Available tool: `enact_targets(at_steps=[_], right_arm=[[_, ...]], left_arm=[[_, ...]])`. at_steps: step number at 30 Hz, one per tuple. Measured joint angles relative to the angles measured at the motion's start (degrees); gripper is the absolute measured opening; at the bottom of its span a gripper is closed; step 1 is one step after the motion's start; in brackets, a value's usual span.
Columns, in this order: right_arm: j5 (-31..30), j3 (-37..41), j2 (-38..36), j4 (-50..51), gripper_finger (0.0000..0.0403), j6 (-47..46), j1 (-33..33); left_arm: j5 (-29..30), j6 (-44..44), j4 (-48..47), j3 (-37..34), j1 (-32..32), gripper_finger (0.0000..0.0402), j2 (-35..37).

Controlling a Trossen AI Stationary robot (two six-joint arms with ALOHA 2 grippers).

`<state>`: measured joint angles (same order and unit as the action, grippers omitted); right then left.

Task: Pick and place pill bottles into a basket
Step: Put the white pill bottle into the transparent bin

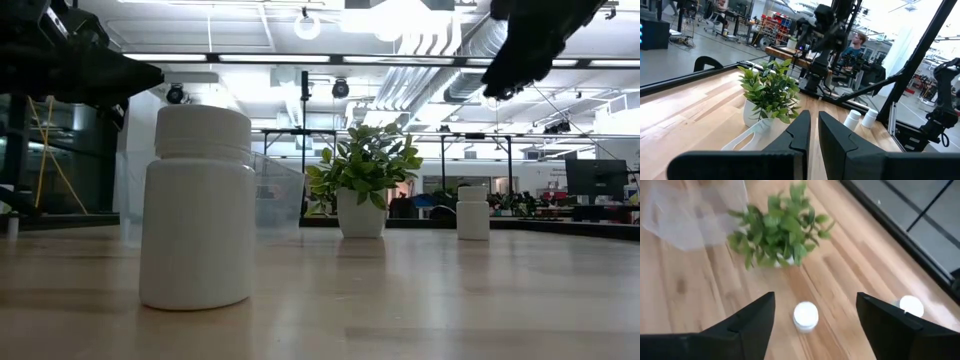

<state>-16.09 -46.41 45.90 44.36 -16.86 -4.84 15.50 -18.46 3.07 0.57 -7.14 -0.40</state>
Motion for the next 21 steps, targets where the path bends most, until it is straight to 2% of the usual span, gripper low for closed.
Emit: enact_targets(at_steps=[5, 9, 14, 21], right_arm=[[1.09, 0.0, 4.74, -0.01, 0.0288, -0.21, -0.01], [1.92, 0.0, 9.09, -0.06, 0.0288, -0.2, 0.0], [-0.09, 0.0, 14.17, -0.56, 0.0289, -0.13, -0.02], [1.33, 0.0, 20.99, -2.42, 0.0289, -1.17, -0.9]], left_arm=[[0.53, 0.11, 0.09, -0.01, 0.0, 0.0074, 0.0], [0.59, 0.13, 0.1, 0.0, 0.0, 0.0074, 0.0], [0.64, 0.15, 0.09, -0.01, 0.0, 0.0074, 0.0], [0.66, 0.15, 0.09, -0.01, 0.0, 0.0074, 0.0]])
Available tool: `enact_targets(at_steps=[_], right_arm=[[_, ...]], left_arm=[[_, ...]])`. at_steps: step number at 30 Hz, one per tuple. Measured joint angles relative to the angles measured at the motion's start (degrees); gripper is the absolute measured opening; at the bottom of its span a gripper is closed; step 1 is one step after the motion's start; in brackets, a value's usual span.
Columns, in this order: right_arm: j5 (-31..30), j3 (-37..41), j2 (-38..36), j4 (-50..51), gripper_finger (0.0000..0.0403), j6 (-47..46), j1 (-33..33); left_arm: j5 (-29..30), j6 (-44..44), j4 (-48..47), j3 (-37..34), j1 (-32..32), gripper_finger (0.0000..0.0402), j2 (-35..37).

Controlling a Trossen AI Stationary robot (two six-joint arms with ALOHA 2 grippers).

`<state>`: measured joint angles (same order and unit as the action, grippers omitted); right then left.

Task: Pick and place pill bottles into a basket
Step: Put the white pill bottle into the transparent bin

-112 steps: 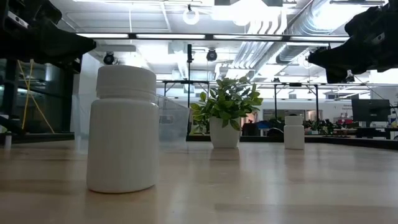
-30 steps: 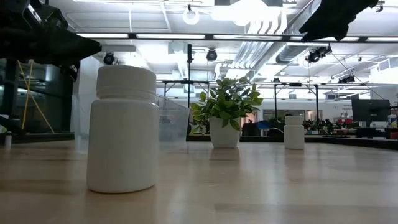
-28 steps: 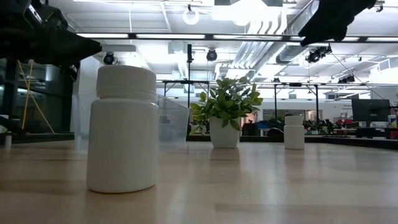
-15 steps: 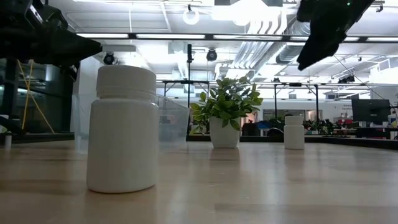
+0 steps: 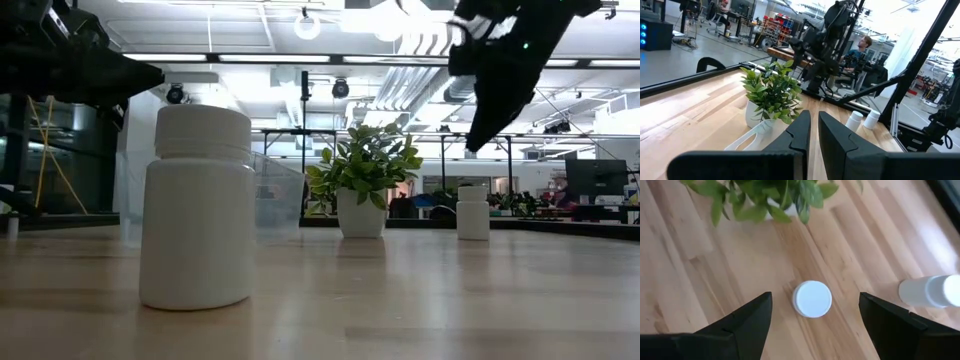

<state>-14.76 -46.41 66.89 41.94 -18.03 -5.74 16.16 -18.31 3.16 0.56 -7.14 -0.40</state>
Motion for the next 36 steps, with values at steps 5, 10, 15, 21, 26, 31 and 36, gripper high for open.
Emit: enact_targets(at_steps=[5, 10, 15, 21, 26, 31, 36], right_arm=[[-0.83, 0.0, 3.82, -1.43, 0.0289, 0.01, -1.47], [0.16, 0.0, 6.83, -2.18, 0.0289, 0.53, -3.81], [5.86, 0.0, 9.02, -2.7, 0.0289, 2.12, -5.58], [8.43, 0.0, 11.05, -4.03, 0.0289, 5.86, -5.88], [8.33, 0.0, 13.23, -4.49, 0.0289, 6.57, -5.92], [9.19, 0.0, 15.36, -5.46, 0.0289, 6.59, -5.92], [8.94, 0.0, 16.57, -5.39, 0.0282, 6.57, -5.92]], left_arm=[[0.02, 0.0, 0.0, 0.0, 0.0, 0.0074, 0.0], [0.13, 0.0, -0.02, 0.01, 0.0, 0.0074, 0.0], [0.13, 0.0, -0.02, 0.0, 0.0, 0.0074, 0.0], [0.12, 0.0, -0.02, 0.0, 0.0, 0.0074, 0.0], [0.11, 0.0, -0.04, 0.02, 0.0, 0.0074, 0.0], [0.11, 0.0, -0.04, 0.02, 0.0, 0.0074, 0.0], [0.09, 0.0, -0.04, 0.0, 0.0, 0.0074, 0.0]])
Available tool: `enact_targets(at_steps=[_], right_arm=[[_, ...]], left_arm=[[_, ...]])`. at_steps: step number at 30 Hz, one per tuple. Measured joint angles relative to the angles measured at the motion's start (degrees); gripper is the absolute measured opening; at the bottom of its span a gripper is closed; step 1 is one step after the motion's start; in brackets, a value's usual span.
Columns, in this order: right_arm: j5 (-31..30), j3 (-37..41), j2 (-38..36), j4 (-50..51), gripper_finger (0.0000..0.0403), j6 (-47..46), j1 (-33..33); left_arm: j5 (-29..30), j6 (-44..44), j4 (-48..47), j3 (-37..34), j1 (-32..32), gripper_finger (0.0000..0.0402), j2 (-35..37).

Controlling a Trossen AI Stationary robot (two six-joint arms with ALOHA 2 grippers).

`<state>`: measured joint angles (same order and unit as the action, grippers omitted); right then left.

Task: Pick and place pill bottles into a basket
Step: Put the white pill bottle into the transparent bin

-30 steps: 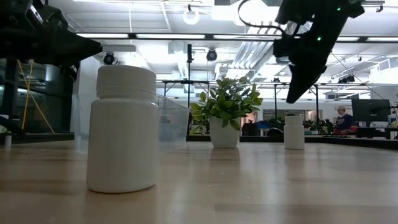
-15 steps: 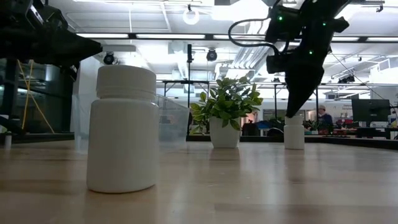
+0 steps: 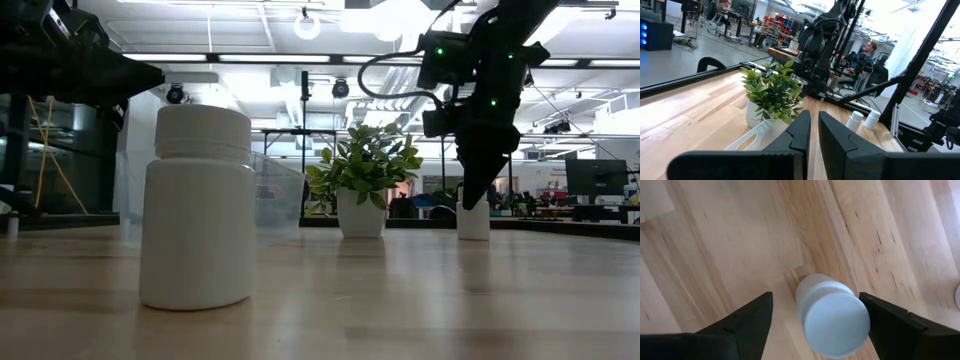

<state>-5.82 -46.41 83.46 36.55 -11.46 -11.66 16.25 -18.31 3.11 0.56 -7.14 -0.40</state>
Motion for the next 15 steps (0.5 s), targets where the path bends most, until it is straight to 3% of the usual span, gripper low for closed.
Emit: enact_targets(at_steps=[15], right_arm=[[-0.66, 0.0, 0.18, 0.39, 0.0231, 0.02, 0.0]], left_arm=[[-0.02, 0.0, 0.0, 0.02, 0.0, 0.0074, 0.0]])
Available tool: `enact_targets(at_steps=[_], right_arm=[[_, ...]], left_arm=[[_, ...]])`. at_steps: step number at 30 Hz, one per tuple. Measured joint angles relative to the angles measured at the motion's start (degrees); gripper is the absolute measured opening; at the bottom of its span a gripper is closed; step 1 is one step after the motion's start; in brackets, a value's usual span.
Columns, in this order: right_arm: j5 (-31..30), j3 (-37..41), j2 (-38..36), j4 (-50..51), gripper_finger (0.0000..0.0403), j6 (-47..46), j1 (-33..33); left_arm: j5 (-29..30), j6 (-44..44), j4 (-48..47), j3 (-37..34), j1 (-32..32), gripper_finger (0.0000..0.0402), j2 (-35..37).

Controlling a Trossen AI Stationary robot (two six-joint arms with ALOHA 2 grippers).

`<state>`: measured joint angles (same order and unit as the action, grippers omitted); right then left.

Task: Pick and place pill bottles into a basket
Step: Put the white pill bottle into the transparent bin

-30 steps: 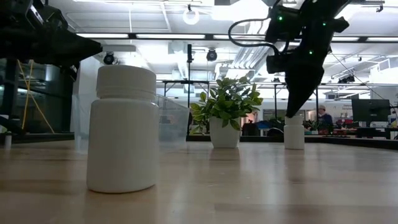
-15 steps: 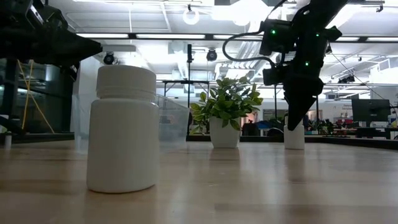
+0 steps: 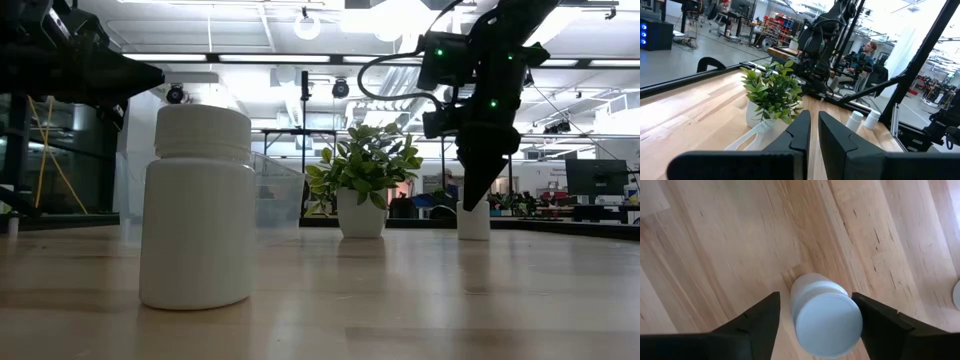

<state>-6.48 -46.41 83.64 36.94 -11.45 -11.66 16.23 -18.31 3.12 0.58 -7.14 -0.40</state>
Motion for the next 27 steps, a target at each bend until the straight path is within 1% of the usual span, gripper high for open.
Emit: enact_targets(at_steps=[9, 11, 19, 22, 27], right_arm=[[-0.41, 0.0, -0.04, 1.73, 0.0169, -0.01, 0.0], [-0.4, -0.02, -0.07, 1.73, 0.0161, -0.01, 0.01], [0.28, -0.02, -0.13, 1.73, 0.016, -0.94, 0.0], [2.17, -0.02, -0.6, 1.94, 0.016, -1.91, 0.0], [7.85, -0.02, -2.92, 2.42, 0.0159, -6.53, 0.95]], left_arm=[[-0.17, -0.01, 0.02, -0.01, 0.0, 0.0074, 0.0], [-0.2, 0.0, 0.0, -0.02, -0.02, 0.0074, 0.0], [-0.17, 0.0, 0.0, -0.02, 0.0, 0.0074, 0.0], [-0.17, 0.0, 0.02, -0.01, 0.0, 0.0074, 0.0], [-0.16, 0.0, 0.0, -0.01, 0.0, 0.0074, 0.0]])
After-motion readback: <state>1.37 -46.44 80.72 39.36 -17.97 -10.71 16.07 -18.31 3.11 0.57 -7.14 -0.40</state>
